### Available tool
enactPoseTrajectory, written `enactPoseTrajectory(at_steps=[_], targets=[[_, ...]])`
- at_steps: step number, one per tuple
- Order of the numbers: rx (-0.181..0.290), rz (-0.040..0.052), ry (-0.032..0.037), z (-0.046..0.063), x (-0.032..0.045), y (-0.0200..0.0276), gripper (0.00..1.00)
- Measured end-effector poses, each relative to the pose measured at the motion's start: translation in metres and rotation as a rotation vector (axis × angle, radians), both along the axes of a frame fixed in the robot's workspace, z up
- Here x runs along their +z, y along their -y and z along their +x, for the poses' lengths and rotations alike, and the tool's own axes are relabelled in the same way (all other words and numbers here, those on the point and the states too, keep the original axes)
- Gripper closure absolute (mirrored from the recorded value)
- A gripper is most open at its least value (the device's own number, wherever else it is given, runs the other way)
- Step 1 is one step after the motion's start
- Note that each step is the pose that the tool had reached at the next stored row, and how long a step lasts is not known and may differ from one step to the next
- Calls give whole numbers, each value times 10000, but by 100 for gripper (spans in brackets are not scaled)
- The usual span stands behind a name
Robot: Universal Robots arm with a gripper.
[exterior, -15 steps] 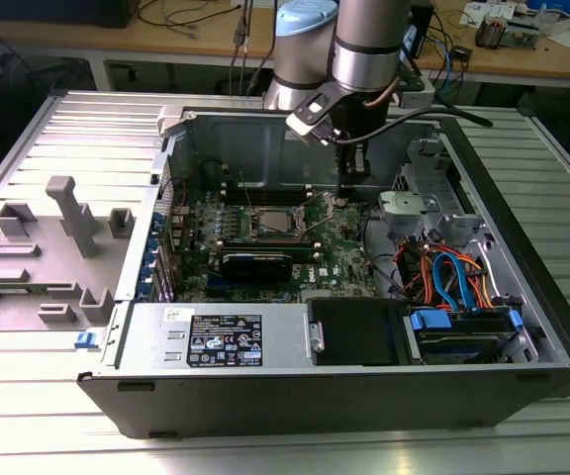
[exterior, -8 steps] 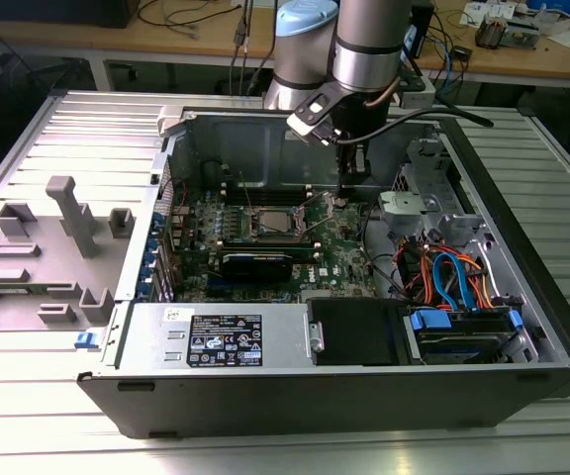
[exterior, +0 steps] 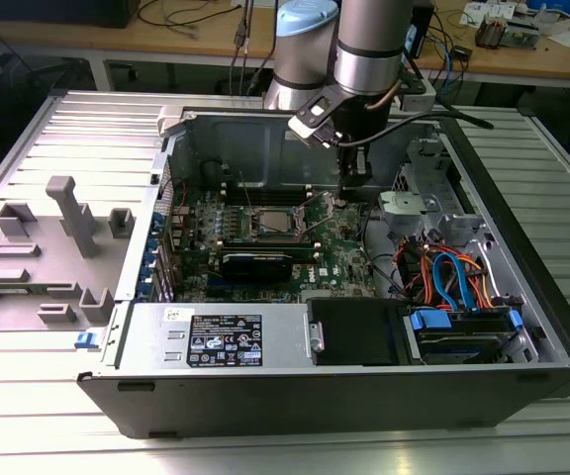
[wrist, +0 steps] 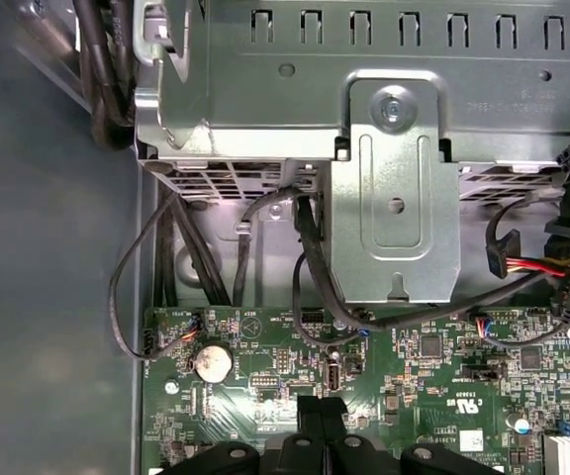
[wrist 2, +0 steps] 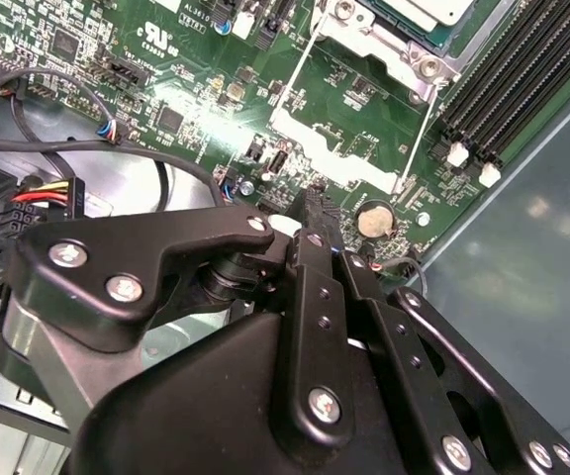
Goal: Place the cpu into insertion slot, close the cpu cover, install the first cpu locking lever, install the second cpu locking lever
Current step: 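Close the cpu cover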
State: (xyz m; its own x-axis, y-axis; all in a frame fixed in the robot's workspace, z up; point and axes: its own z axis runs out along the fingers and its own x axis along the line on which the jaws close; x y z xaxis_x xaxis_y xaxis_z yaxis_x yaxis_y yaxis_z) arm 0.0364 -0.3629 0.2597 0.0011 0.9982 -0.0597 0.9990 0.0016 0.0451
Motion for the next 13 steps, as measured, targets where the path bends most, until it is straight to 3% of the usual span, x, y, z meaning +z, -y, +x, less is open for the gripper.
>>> enactPoseTrajectory(at_steps=[3, 10, 13], targets=[[3, 1, -11, 5, -39, 0, 89], [3, 0, -138, 22, -105, 0, 89], [38, 2, -148, 22, -144, -1, 89]])
